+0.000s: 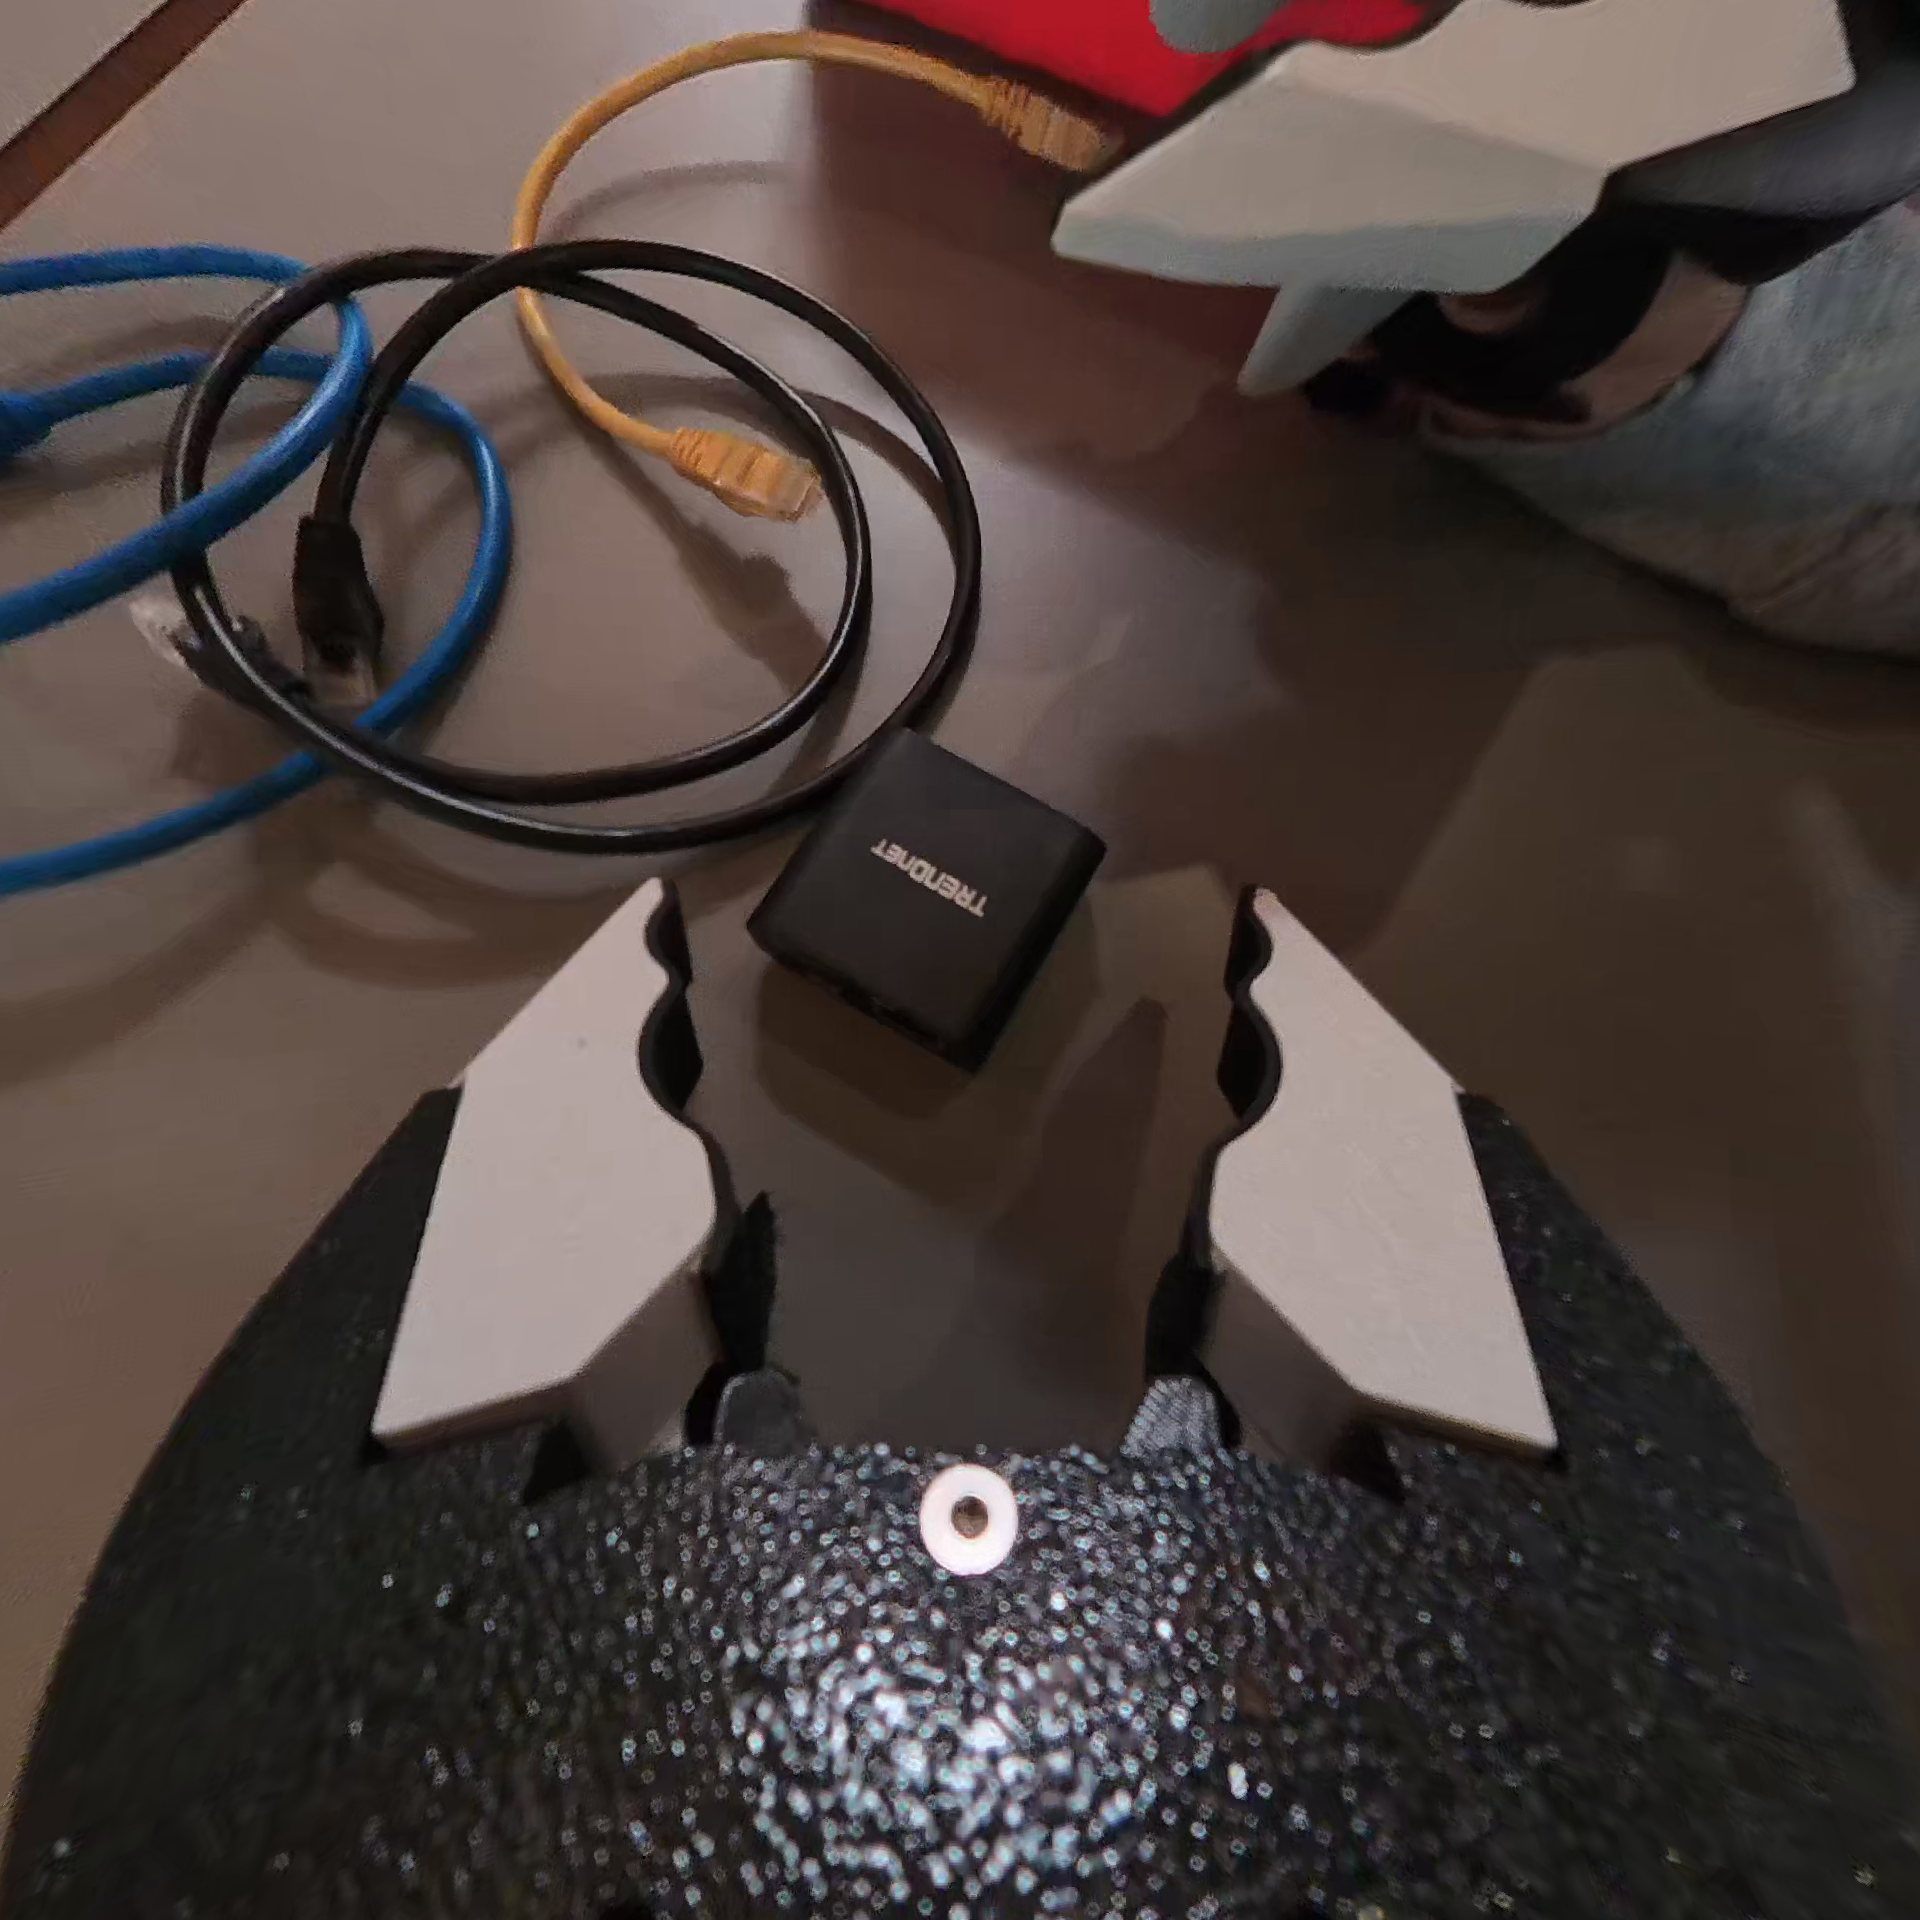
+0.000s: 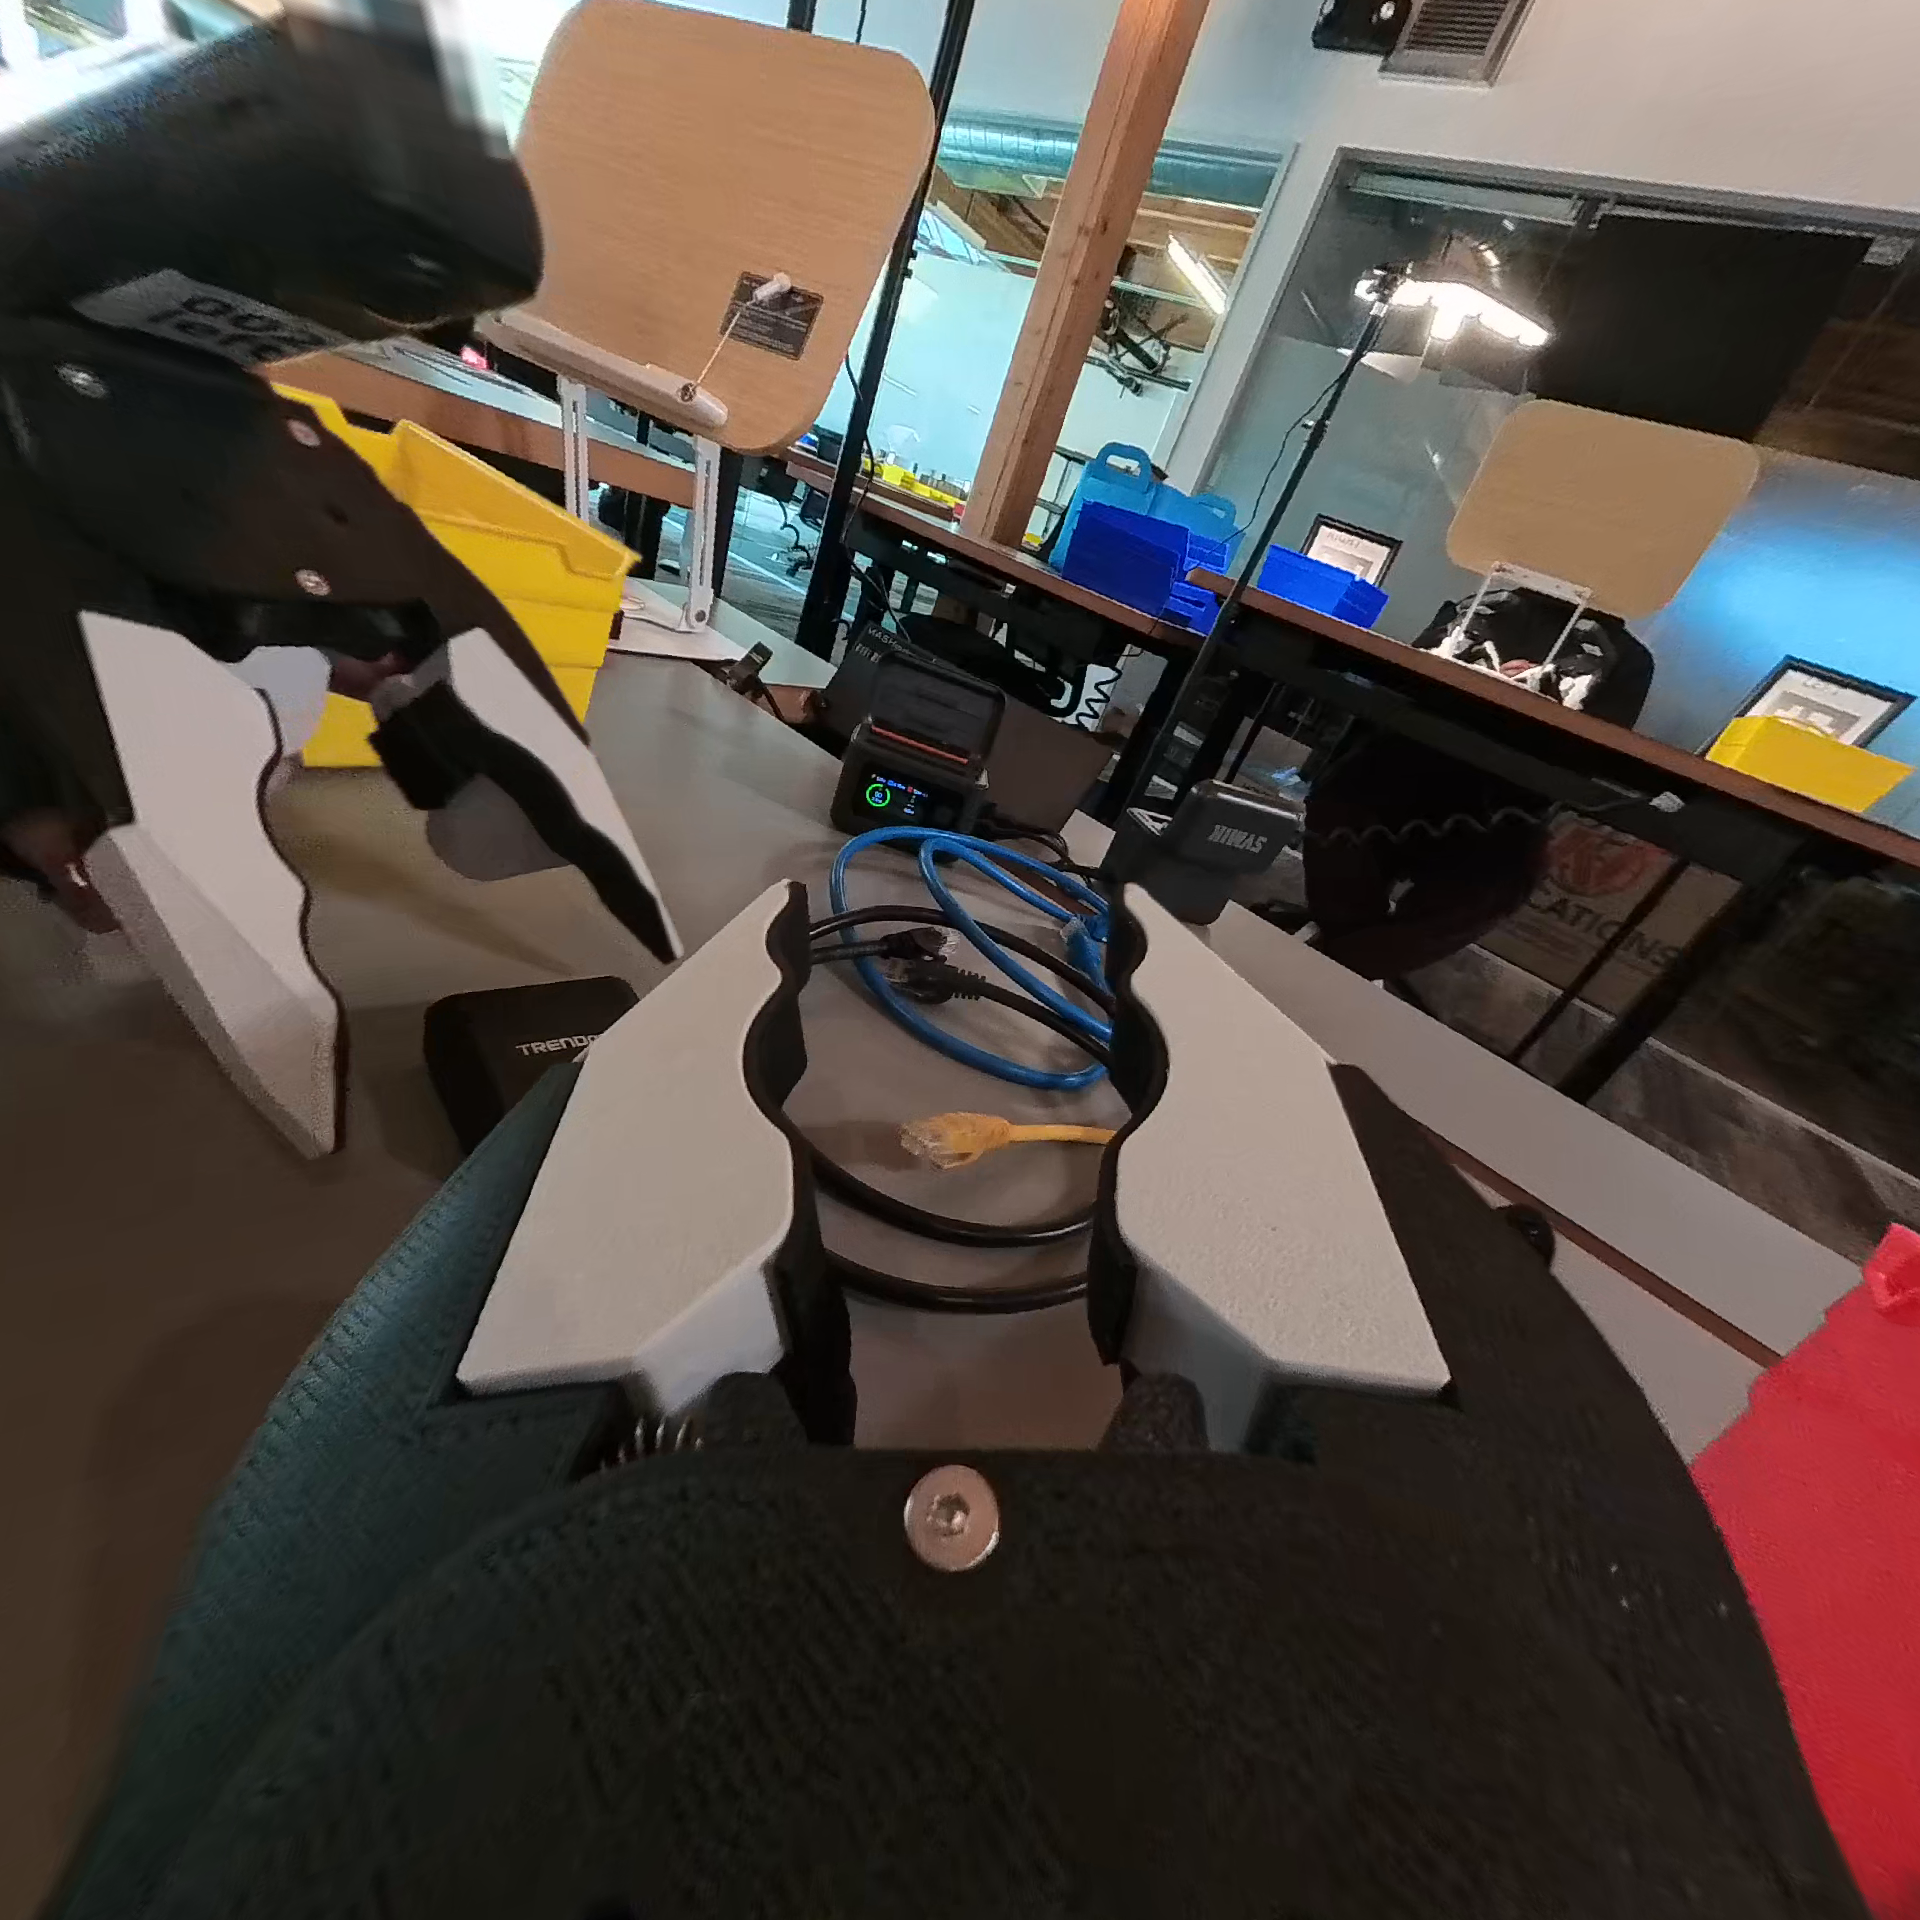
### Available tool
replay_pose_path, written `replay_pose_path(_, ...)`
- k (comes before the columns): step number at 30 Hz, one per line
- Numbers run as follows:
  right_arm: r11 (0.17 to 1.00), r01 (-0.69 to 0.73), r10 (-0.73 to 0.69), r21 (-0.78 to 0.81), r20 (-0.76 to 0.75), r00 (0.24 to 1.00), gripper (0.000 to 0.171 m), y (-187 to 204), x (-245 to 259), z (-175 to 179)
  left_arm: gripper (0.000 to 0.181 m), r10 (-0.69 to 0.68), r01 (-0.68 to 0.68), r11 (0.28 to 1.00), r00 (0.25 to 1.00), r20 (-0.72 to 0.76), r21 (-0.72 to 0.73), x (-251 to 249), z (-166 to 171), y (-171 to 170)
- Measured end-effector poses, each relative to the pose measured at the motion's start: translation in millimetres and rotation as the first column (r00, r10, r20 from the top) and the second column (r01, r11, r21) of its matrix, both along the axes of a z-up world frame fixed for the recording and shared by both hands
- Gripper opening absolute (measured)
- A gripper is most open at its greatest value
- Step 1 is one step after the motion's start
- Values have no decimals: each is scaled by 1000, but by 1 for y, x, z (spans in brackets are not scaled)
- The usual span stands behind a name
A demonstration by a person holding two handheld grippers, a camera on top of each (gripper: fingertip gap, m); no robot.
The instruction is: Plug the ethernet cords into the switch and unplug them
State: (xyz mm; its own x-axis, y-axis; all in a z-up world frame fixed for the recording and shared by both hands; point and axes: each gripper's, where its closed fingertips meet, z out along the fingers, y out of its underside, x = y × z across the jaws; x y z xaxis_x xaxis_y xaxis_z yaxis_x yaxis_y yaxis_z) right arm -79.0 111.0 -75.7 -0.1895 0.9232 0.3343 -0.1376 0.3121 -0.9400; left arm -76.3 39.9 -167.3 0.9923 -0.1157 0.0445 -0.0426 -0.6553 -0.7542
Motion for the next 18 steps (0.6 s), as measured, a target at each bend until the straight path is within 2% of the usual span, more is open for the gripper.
replay_pose_path(1,1000,-2,2,-2,3,1000,56,0,0,0,101,-23,23,1000,1000,11,1,0,2,2)
replay_pose_path(8,1000,-30,30,-7,19,999,55,-3,2,-3,84,-105,113,993,981,163,-39,2,-12,0)
replay_pose_path(10,999,-48,48,-9,24,999,55,-5,3,-4,74,-90,95,995,983,161,-25,-1,-12,0)
replay_pose_path(11,999,-54,54,-7,24,998,55,-6,3,-4,61,-81,85,996,986,149,-26,-3,-13,-1)
replay_pose_path(14,999,-37,37,27,11,999,60,-5,3,-3,59,-44,48,999,984,175,-18,-4,-12,0)
replay_pose_path(18,981,-169,163,95,70,984,63,-28,8,-15,59,48,-72,996,936,350,54,-10,-2,1)
